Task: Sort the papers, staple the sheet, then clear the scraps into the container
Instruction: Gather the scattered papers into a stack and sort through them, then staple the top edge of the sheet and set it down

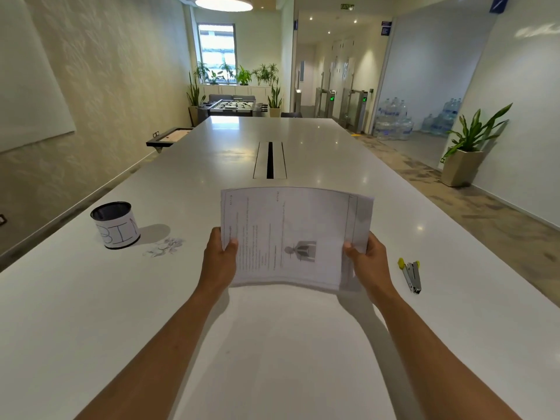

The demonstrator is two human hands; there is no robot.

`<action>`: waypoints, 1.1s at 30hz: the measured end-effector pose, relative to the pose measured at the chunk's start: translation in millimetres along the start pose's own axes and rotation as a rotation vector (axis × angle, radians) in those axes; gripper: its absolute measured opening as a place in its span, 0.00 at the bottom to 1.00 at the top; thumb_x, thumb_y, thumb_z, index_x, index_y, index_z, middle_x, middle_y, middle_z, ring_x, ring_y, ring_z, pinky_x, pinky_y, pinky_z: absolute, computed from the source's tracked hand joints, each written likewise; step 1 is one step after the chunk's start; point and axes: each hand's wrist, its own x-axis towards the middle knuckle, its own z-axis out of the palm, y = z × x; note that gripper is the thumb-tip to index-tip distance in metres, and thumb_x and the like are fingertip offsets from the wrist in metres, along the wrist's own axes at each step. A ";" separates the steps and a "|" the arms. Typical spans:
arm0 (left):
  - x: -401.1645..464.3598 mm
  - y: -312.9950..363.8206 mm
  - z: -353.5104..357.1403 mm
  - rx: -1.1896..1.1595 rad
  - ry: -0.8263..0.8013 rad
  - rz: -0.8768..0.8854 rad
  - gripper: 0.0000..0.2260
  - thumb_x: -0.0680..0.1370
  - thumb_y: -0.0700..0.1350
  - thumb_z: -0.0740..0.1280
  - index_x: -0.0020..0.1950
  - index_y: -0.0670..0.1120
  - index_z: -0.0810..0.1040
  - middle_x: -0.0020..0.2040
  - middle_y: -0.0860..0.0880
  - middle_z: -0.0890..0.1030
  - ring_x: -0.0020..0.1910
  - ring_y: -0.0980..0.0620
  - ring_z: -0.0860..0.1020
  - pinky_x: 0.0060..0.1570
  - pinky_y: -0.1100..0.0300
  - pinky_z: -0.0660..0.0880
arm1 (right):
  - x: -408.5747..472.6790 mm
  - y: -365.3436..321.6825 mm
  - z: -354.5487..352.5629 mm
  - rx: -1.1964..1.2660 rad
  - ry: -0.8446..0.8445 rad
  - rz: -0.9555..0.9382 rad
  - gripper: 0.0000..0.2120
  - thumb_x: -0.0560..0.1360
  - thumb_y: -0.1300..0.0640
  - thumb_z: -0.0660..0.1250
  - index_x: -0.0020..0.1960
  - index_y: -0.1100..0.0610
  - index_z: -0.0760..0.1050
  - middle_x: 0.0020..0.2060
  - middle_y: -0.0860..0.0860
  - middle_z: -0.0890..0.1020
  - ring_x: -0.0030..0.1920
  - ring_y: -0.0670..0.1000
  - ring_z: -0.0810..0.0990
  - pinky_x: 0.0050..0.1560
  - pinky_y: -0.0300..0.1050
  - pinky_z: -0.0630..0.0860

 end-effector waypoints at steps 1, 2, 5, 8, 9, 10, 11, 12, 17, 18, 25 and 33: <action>2.7 4.0 -1.6 -0.004 -0.007 -0.003 0.07 0.82 0.39 0.58 0.58 0.46 0.71 0.56 0.46 0.78 0.53 0.48 0.78 0.43 0.61 0.74 | 1.4 -3.2 -1.8 0.006 -0.007 0.000 0.12 0.77 0.64 0.65 0.59 0.54 0.74 0.49 0.48 0.82 0.49 0.46 0.81 0.47 0.39 0.77; 4.4 8.5 -3.3 -0.003 -0.016 -0.006 0.07 0.81 0.39 0.59 0.57 0.46 0.72 0.54 0.47 0.79 0.52 0.48 0.79 0.43 0.60 0.75 | 2.1 -6.1 -3.8 0.019 -0.015 0.004 0.12 0.77 0.64 0.65 0.58 0.53 0.74 0.47 0.46 0.81 0.47 0.43 0.80 0.44 0.37 0.76; 8.2 21.4 -6.3 0.012 -0.037 -0.015 0.07 0.80 0.40 0.59 0.51 0.49 0.75 0.48 0.50 0.81 0.46 0.50 0.81 0.38 0.61 0.75 | 4.5 -9.3 -10.8 0.069 -0.029 0.056 0.11 0.77 0.64 0.65 0.56 0.52 0.74 0.44 0.44 0.80 0.44 0.44 0.79 0.40 0.37 0.74; 10.2 29.5 -5.2 0.041 -0.070 -0.004 0.07 0.82 0.46 0.58 0.51 0.47 0.74 0.47 0.50 0.81 0.43 0.52 0.82 0.35 0.64 0.75 | 5.6 -10.3 -16.7 0.086 -0.024 0.104 0.09 0.77 0.64 0.65 0.51 0.50 0.76 0.43 0.47 0.81 0.42 0.48 0.79 0.39 0.42 0.74; 10.9 30.5 -4.1 0.048 -0.083 0.006 0.09 0.83 0.48 0.57 0.53 0.45 0.74 0.48 0.49 0.82 0.44 0.51 0.82 0.36 0.63 0.76 | 5.7 -9.3 -18.1 0.088 -0.022 0.117 0.09 0.77 0.64 0.65 0.50 0.51 0.76 0.42 0.48 0.81 0.42 0.50 0.78 0.39 0.42 0.74; 11.2 31.6 -2.7 0.054 -0.094 0.017 0.09 0.82 0.49 0.57 0.54 0.45 0.73 0.49 0.48 0.81 0.45 0.50 0.82 0.37 0.62 0.76 | 5.0 -9.2 -19.0 0.091 -0.020 0.131 0.09 0.76 0.64 0.65 0.49 0.51 0.77 0.42 0.49 0.81 0.42 0.51 0.78 0.39 0.43 0.74; 12.0 32.2 -1.5 0.061 -0.098 0.027 0.10 0.82 0.49 0.58 0.55 0.45 0.72 0.49 0.47 0.81 0.46 0.50 0.82 0.38 0.61 0.77 | 4.3 -8.7 -19.9 0.094 -0.021 0.142 0.10 0.77 0.65 0.65 0.48 0.50 0.77 0.42 0.49 0.81 0.42 0.51 0.78 0.39 0.44 0.74; 12.8 33.5 -0.3 0.066 -0.101 0.037 0.10 0.82 0.50 0.58 0.55 0.45 0.72 0.50 0.47 0.81 0.46 0.50 0.82 0.38 0.61 0.77 | 2.8 -9.7 -20.5 0.103 -0.026 0.151 0.11 0.77 0.65 0.65 0.47 0.49 0.77 0.43 0.48 0.81 0.42 0.50 0.78 0.40 0.45 0.74; 15.9 41.6 5.1 0.118 -0.100 0.084 0.07 0.82 0.47 0.58 0.51 0.44 0.72 0.44 0.50 0.80 0.41 0.53 0.81 0.32 0.67 0.74 | -2.5 -3.9 -25.8 0.111 -0.047 0.202 0.12 0.76 0.64 0.66 0.47 0.46 0.78 0.43 0.47 0.82 0.43 0.50 0.79 0.42 0.47 0.74; 16.1 43.6 6.3 0.132 -0.106 0.096 0.07 0.82 0.46 0.58 0.51 0.44 0.72 0.43 0.50 0.80 0.40 0.54 0.80 0.30 0.69 0.73 | -4.3 -2.3 -27.0 0.102 -0.051 0.218 0.12 0.76 0.64 0.66 0.48 0.47 0.78 0.43 0.47 0.82 0.43 0.50 0.80 0.42 0.47 0.75; 21.1 49.6 12.4 0.282 -0.133 0.176 0.07 0.82 0.45 0.59 0.51 0.42 0.73 0.45 0.47 0.79 0.39 0.56 0.78 0.32 0.65 0.70 | -1.4 29.7 -48.5 -0.172 0.276 0.144 0.17 0.76 0.44 0.66 0.57 0.56 0.74 0.44 0.54 0.79 0.45 0.52 0.80 0.47 0.50 0.79; 25.5 60.4 10.0 0.370 -0.193 0.224 0.06 0.82 0.44 0.59 0.49 0.44 0.72 0.39 0.50 0.76 0.34 0.55 0.75 0.30 0.63 0.67 | 9.1 65.3 -83.8 -1.021 0.399 0.294 0.24 0.74 0.41 0.64 0.56 0.62 0.74 0.55 0.60 0.77 0.58 0.62 0.73 0.58 0.55 0.70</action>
